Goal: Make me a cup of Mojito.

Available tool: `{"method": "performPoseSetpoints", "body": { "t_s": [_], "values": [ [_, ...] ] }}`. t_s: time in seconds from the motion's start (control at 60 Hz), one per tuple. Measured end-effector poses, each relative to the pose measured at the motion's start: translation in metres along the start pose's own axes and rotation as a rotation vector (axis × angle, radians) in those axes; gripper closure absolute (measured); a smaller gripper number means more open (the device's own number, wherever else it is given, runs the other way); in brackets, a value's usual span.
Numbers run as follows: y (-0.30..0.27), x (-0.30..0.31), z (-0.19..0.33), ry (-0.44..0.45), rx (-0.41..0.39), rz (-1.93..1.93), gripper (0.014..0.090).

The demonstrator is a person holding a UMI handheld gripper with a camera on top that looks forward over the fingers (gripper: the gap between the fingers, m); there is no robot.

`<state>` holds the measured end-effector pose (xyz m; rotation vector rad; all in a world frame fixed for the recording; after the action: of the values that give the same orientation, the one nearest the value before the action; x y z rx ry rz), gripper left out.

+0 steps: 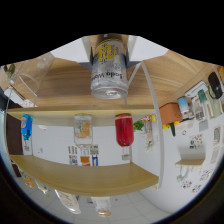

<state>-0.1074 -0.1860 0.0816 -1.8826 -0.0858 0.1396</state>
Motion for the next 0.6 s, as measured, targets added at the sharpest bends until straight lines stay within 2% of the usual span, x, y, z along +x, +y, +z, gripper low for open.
{"method": "performPoseSetpoints", "body": {
  "t_s": [0.35, 0.45, 0.517, 0.6],
  "values": [
    [0.010, -0.004, -0.014, 0.007, 0.030, -0.065, 0.0506],
    [0.019, -0.001, -0.017, 0.011, -0.033, -0.063, 0.0367],
    [0.017, 0.000, -0.023, 0.016, -0.055, -0.065, 0.0194],
    [0.006, -0.002, -0.039, 0.019, -0.076, -0.053, 0.0195]
  ]
}}
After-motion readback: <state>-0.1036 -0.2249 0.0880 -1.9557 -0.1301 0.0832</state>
